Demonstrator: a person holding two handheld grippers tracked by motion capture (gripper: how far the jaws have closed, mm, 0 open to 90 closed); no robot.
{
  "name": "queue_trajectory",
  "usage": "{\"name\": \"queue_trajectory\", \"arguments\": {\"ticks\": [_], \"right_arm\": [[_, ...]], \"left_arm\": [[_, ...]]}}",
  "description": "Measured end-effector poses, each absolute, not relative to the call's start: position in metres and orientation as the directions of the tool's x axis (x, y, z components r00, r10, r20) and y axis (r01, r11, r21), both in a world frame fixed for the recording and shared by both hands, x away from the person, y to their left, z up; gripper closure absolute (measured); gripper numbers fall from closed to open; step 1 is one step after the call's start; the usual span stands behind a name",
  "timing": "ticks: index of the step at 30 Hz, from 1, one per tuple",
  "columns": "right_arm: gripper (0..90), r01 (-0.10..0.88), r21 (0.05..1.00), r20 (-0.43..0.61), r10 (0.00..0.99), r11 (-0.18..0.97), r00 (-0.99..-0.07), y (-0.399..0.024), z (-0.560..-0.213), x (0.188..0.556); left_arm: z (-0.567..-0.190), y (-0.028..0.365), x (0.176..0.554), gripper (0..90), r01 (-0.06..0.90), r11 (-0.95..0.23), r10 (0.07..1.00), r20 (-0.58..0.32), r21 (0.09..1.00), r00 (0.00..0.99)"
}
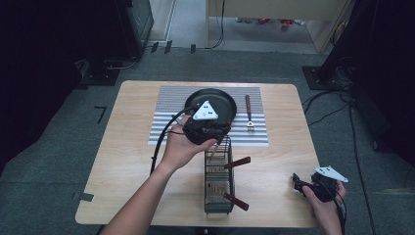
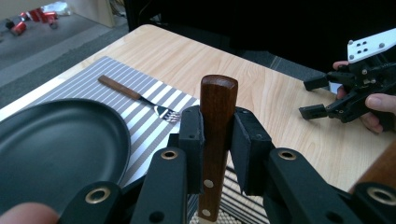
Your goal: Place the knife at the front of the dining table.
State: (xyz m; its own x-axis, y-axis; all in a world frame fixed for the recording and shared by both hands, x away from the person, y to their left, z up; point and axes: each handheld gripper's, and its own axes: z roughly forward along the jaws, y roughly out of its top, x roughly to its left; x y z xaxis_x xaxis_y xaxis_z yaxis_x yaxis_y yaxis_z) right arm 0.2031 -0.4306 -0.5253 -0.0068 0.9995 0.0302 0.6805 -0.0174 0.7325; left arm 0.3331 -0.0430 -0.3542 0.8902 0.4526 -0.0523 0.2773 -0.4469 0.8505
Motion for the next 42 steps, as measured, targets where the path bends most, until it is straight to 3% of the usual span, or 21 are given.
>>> {"name": "queue_trajectory", "arguments": {"ticks": [19,28,35,42], "right_arm": [[13.0,0.680,0.733,0.030,1.000,-0.017,-0.007,-0.431,-0.525,0.203],[13.0,0.679,0.734,0.029,1.000,-0.016,-0.008,-0.431,-0.525,0.203],[13.0,0.680,0.733,0.030,1.000,-0.018,-0.006,-0.431,-0.525,0.203],[13.0,0.679,0.734,0.030,1.000,-0.017,-0.007,-0.431,-0.525,0.203]], "left_arm": [[-0.355,-0.006,0.313,76.1,0.237,-0.380,0.484,-0.027,0.894,0.875],[-0.335,0.018,0.300,76.3,0.158,-0.243,0.542,-0.001,0.957,0.840],[-0.311,0.045,0.291,76.3,0.129,-0.088,0.579,-0.054,0.988,0.813],[-0.281,0.074,0.278,76.3,0.051,0.023,0.635,-0.054,0.998,0.771]]}}
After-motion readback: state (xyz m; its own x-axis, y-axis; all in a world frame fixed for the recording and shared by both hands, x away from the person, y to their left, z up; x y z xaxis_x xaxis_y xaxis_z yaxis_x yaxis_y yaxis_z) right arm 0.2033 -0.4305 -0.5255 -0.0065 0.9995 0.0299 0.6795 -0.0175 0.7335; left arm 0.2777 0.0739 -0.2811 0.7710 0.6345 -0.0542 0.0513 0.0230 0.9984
